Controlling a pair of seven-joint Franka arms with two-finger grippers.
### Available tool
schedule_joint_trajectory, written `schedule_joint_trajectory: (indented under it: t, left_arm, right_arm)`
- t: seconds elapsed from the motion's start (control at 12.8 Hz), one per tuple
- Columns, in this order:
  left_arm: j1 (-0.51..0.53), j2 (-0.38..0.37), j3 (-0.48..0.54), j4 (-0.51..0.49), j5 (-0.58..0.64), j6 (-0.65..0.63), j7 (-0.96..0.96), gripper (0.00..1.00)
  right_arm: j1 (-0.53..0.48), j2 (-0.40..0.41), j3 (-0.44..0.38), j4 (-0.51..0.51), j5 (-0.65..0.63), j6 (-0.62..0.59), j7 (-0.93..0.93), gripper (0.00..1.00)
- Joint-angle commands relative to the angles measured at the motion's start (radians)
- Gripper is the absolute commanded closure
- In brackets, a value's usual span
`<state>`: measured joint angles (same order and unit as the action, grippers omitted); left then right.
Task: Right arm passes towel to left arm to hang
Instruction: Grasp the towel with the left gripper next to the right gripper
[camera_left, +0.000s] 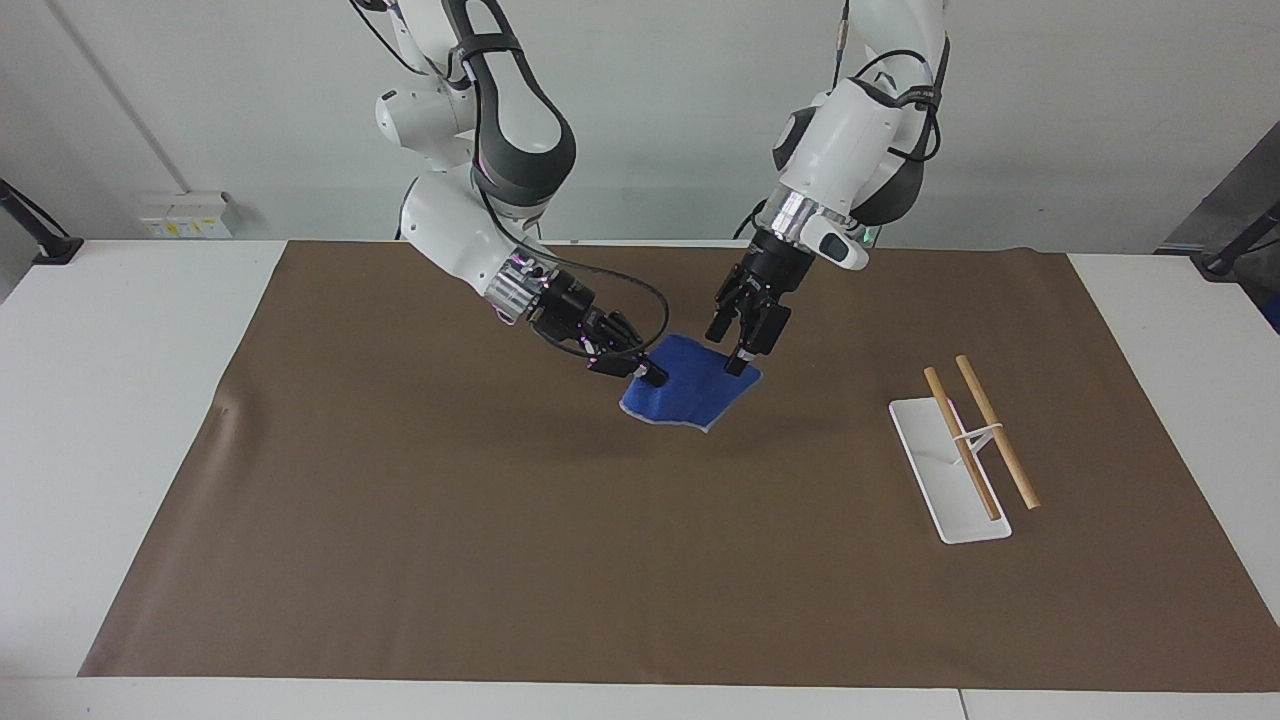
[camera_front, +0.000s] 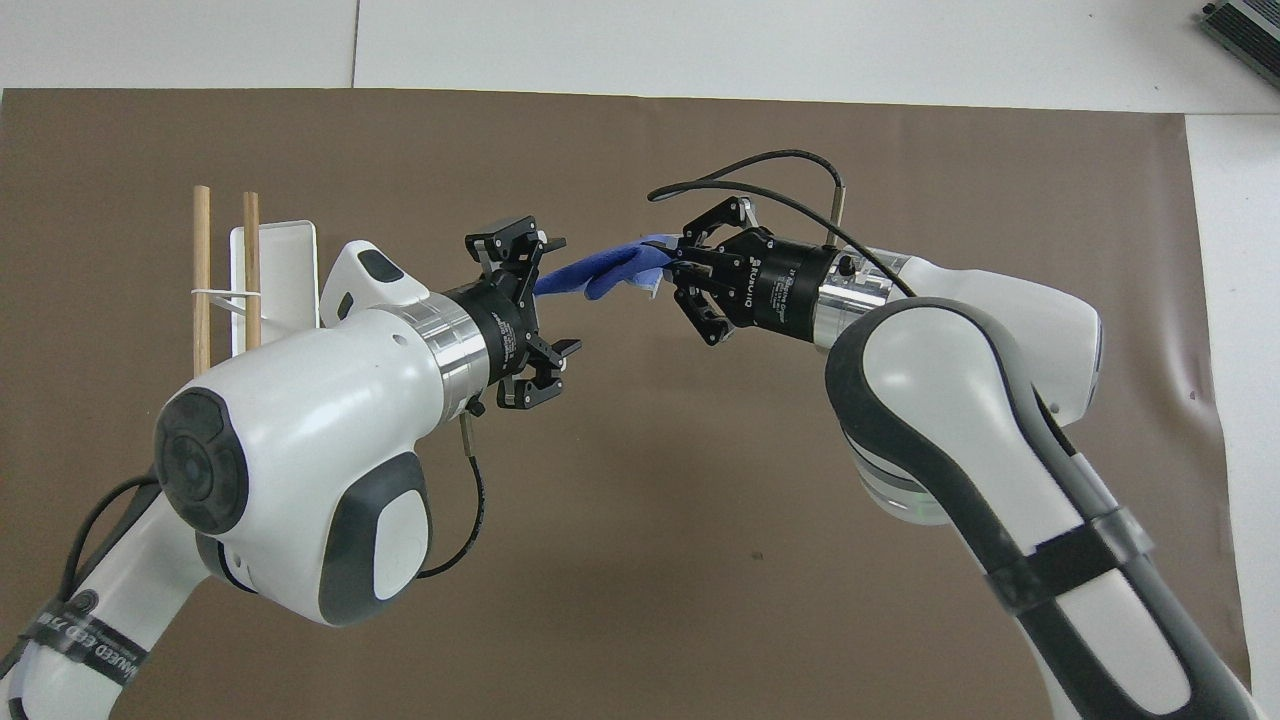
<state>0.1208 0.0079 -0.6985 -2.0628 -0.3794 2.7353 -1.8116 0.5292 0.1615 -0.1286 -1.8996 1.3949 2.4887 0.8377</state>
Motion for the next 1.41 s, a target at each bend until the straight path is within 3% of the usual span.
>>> schedule_joint_trajectory:
  t: [0.0,0.08,0.24,0.47,0.86,0.94,1.02,1.1,1.25,1.33]
  left_arm:
    - [-0.009,0.02,0.007,-0.016,0.026,0.043,0.049,0.0]
    - [-0.007,0.024,0.007,-0.016,0.028,0.043,0.102,0.15]
    - [-0.007,0.027,0.005,-0.016,0.028,0.041,0.169,0.59]
    - [-0.007,0.027,0.005,-0.016,0.028,0.041,0.17,1.0]
    - [0.002,0.032,0.007,-0.004,0.028,0.041,0.339,1.0]
    - [0.008,0.047,0.011,0.013,0.028,0.041,0.372,1.0]
    - [0.013,0.064,0.022,0.041,0.028,0.041,0.405,1.0]
    - [0.016,0.082,0.048,0.071,0.028,0.041,0.44,1.0]
    - [0.016,0.107,0.102,0.122,0.028,0.034,0.517,1.0]
    - [0.016,0.11,0.125,0.13,0.03,0.034,0.569,1.0]
  right_arm:
    - [0.003,-0.007,0.0,-0.003,0.029,0.003,0.0,1.0]
    - [0.003,-0.007,-0.002,-0.001,0.029,0.004,-0.003,1.0]
    - [0.003,-0.007,0.0,-0.001,0.029,0.003,-0.005,1.0]
    - [0.003,-0.007,-0.002,-0.001,0.029,0.003,-0.005,1.0]
    - [0.002,-0.007,-0.002,-0.001,0.027,-0.002,-0.006,1.0]
    - [0.0,-0.007,-0.002,-0.001,0.019,-0.004,-0.028,0.96]
    - [-0.001,-0.008,-0.003,-0.001,0.009,-0.002,-0.067,0.28]
    - [-0.003,-0.014,-0.005,-0.004,-0.007,-0.001,-0.109,0.0]
    - [-0.006,-0.011,-0.006,-0.004,-0.18,0.001,-0.204,0.0]
    - [-0.009,-0.008,-0.006,-0.01,-0.336,0.001,-0.245,0.0]
